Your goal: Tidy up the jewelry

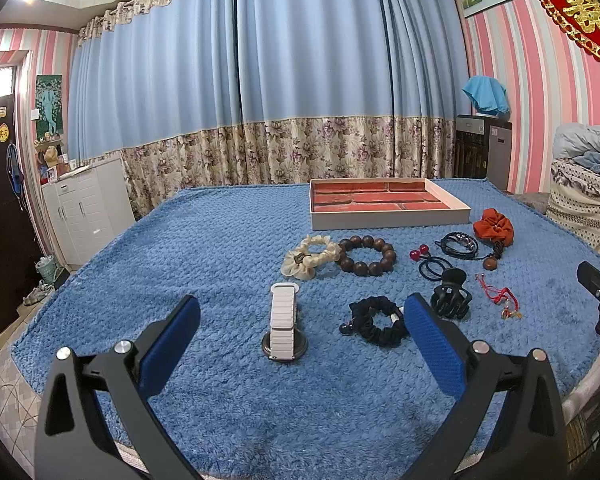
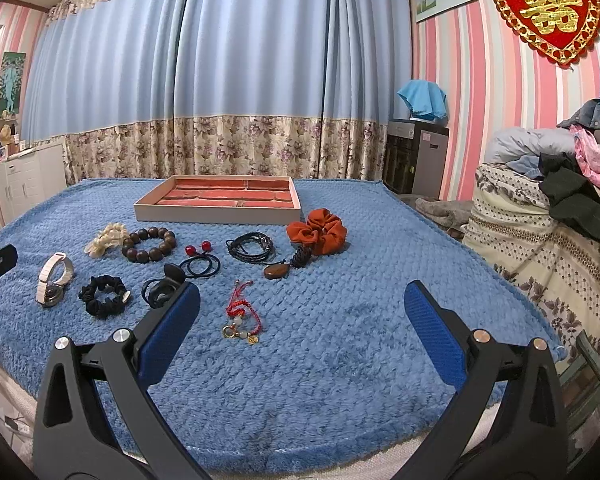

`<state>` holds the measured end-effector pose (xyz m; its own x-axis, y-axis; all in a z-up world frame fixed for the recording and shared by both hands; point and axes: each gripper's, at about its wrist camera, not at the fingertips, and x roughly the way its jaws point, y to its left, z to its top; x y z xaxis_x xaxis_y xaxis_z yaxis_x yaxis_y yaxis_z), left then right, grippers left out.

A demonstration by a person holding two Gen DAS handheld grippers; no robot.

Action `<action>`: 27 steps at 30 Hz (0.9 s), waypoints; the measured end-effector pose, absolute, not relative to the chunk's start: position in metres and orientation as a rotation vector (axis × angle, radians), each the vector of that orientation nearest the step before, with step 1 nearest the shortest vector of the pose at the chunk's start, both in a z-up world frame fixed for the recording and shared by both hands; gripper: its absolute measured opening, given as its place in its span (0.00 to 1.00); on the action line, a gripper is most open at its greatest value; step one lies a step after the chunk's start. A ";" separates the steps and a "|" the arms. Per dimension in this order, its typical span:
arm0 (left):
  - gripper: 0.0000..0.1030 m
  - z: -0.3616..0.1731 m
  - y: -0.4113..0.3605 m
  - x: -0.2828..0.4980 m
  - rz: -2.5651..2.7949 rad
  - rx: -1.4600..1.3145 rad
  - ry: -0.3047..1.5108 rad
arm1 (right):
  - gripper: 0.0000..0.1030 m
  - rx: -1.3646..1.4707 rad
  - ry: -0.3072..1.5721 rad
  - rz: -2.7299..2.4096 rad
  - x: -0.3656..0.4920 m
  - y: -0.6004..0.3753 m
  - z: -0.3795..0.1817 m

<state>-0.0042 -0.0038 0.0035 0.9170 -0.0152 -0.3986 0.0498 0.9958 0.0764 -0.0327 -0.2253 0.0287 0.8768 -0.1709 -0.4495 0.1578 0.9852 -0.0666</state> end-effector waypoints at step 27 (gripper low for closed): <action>0.96 0.005 -0.003 -0.005 -0.034 0.085 0.406 | 0.96 -0.025 0.471 -0.177 -0.035 -0.227 0.027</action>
